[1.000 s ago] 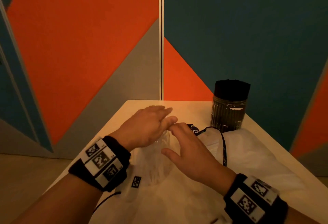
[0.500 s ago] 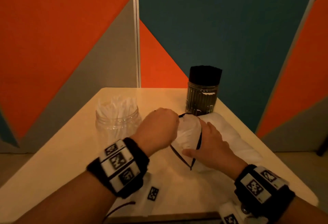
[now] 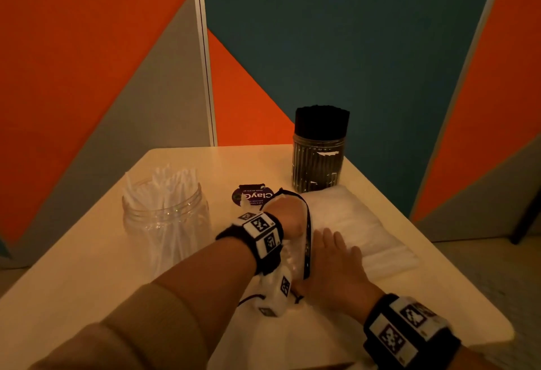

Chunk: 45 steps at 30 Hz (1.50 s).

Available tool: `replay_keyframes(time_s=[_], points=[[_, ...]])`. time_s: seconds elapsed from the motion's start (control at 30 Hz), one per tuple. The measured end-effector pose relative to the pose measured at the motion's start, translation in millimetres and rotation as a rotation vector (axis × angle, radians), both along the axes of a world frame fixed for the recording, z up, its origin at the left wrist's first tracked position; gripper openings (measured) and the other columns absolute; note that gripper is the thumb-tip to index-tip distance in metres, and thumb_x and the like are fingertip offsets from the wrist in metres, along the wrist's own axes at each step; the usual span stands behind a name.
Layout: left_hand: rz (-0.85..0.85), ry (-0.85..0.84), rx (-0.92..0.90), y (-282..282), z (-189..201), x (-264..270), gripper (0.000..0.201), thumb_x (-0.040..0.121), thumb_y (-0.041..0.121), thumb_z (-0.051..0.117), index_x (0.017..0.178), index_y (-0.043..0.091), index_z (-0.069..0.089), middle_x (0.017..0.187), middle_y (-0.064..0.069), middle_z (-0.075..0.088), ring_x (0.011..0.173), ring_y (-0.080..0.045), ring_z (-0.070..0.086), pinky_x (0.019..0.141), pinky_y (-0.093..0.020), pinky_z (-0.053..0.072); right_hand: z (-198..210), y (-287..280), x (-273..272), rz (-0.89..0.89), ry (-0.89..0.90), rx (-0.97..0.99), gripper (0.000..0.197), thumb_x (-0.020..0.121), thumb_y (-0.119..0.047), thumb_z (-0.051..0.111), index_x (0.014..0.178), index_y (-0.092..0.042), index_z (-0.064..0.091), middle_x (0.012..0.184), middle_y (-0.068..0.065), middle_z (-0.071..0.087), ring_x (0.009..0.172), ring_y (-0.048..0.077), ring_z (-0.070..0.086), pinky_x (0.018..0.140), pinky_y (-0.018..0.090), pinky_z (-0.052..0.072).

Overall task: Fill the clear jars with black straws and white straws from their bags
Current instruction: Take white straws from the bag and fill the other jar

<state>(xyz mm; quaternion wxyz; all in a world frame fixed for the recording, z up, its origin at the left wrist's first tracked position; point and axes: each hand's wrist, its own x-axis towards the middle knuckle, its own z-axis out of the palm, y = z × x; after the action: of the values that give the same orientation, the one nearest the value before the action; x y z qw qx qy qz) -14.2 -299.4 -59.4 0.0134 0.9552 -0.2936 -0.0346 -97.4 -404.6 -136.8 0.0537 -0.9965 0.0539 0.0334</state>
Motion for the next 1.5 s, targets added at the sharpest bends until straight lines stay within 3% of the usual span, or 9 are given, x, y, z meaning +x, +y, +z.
replay_keyframes(time_s=[0.17, 0.33, 0.43, 0.53, 0.7, 1.17, 1.3, 1.37, 1.5], points=[[0.000, 0.027, 0.075, -6.8, 3.2, 2.9, 0.033, 0.090, 0.013, 0.056, 0.059, 0.013, 0.046, 0.063, 0.000, 0.047, 0.073, -0.021, 0.052, 0.074, -0.032, 0.049, 1.9, 0.3, 0.2, -0.002, 0.027, -0.012, 0.129, 0.068, -0.082, 0.060, 0.160, -0.014, 0.000, 0.168, 0.009, 0.000, 0.154, 0.033, -0.001, 0.121, 0.058, 0.010], [0.016, 0.140, 0.110, -3.2, 20.8, -4.0, 0.015, 0.094, 0.016, 0.056, 0.092, 0.005, 0.066, 0.100, -0.015, 0.066, 0.081, -0.024, 0.058, 0.072, -0.029, 0.043, 3.1, -0.9, -0.5, 0.024, -0.012, -0.022, 0.120, 0.067, -0.084, 0.056, 0.157, -0.018, 0.013, 0.164, 0.008, 0.014, 0.151, 0.031, 0.011, 0.119, 0.057, 0.018], [0.014, 0.164, 0.076, 1.7, 27.8, -15.2, 0.024, 0.097, 0.011, 0.048, 0.105, -0.003, 0.066, 0.082, -0.013, 0.059, 0.061, -0.016, 0.049, 0.067, -0.027, 0.040, 2.7, -1.7, -0.8, 0.026, -0.007, 0.000, 0.120, 0.066, -0.086, 0.056, 0.157, -0.020, 0.014, 0.164, 0.007, 0.014, 0.152, 0.031, 0.010, 0.120, 0.057, 0.016], [0.039, 0.125, 0.064, 10.4, 25.9, -25.1, 0.023, 0.097, 0.005, 0.044, 0.104, -0.001, 0.065, 0.071, -0.003, 0.048, 0.076, -0.021, 0.052, 0.068, -0.025, 0.044, 1.5, -3.1, -0.3, 0.025, -0.014, 0.013, 0.123, 0.063, -0.091, 0.052, 0.157, -0.021, 0.015, 0.165, 0.006, 0.014, 0.152, 0.030, 0.010, 0.120, 0.058, 0.016], [0.105, 0.119, 0.004, 45.6, 20.3, -41.4, 0.027, 0.098, 0.017, 0.051, 0.120, 0.004, 0.059, 0.117, -0.010, 0.061, 0.092, -0.020, 0.052, 0.075, -0.029, 0.038, -0.1, -2.5, 1.3, 0.002, -0.005, -0.016, 0.125, 0.062, -0.092, 0.052, 0.158, -0.022, 0.011, 0.166, 0.004, 0.010, 0.153, 0.030, 0.008, 0.120, 0.056, 0.015], [0.178, 0.047, -0.142, 158.0, 58.1, -125.8, 0.018, 0.097, 0.043, 0.054, 0.108, 0.029, 0.053, 0.095, 0.010, 0.057, 0.079, -0.008, 0.052, 0.071, -0.029, 0.040, 12.1, -0.3, -3.6, 0.012, 0.011, 0.036, 0.116, 0.062, -0.086, 0.060, 0.153, -0.023, 0.022, 0.160, 0.002, 0.024, 0.149, 0.028, 0.020, 0.119, 0.059, 0.021], [0.170, 0.089, -0.248, 158.8, 52.2, -126.6, 0.014, 0.096, 0.041, 0.056, 0.105, 0.030, 0.054, 0.094, 0.010, 0.058, 0.083, -0.009, 0.055, 0.075, -0.030, 0.044, 28.3, -4.7, -3.0, 0.048, 0.034, 0.396, 0.141, 0.044, -0.097, 0.062, 0.158, -0.030, 0.014, 0.165, -0.004, 0.019, 0.151, 0.014, 0.022, 0.120, 0.045, 0.028], [0.152, 0.116, -0.321, 158.7, 46.6, -124.9, 0.010, 0.096, 0.039, 0.057, 0.100, 0.031, 0.053, 0.092, 0.010, 0.058, 0.081, -0.008, 0.055, 0.069, -0.026, 0.042, 46.3, -9.3, -10.0, 0.155, -0.158, 0.717, 0.119, 0.041, -0.097, 0.063, 0.146, -0.052, 0.030, 0.143, -0.025, 0.034, 0.129, -0.012, 0.040, 0.102, 0.020, 0.043], [0.061, 0.198, -0.504, 150.4, 38.6, -122.1, 0.007, 0.094, 0.037, 0.061, 0.094, 0.033, 0.054, 0.084, 0.010, 0.059, 0.069, -0.004, 0.054, 0.062, -0.021, 0.043, 91.1, -15.8, -17.7, 0.177, -0.537, 1.164, 0.042, 0.084, -0.083, 0.044, 0.123, -0.066, 0.050, 0.122, -0.043, 0.053, 0.117, 0.001, 0.058, 0.087, 0.026, 0.048]])
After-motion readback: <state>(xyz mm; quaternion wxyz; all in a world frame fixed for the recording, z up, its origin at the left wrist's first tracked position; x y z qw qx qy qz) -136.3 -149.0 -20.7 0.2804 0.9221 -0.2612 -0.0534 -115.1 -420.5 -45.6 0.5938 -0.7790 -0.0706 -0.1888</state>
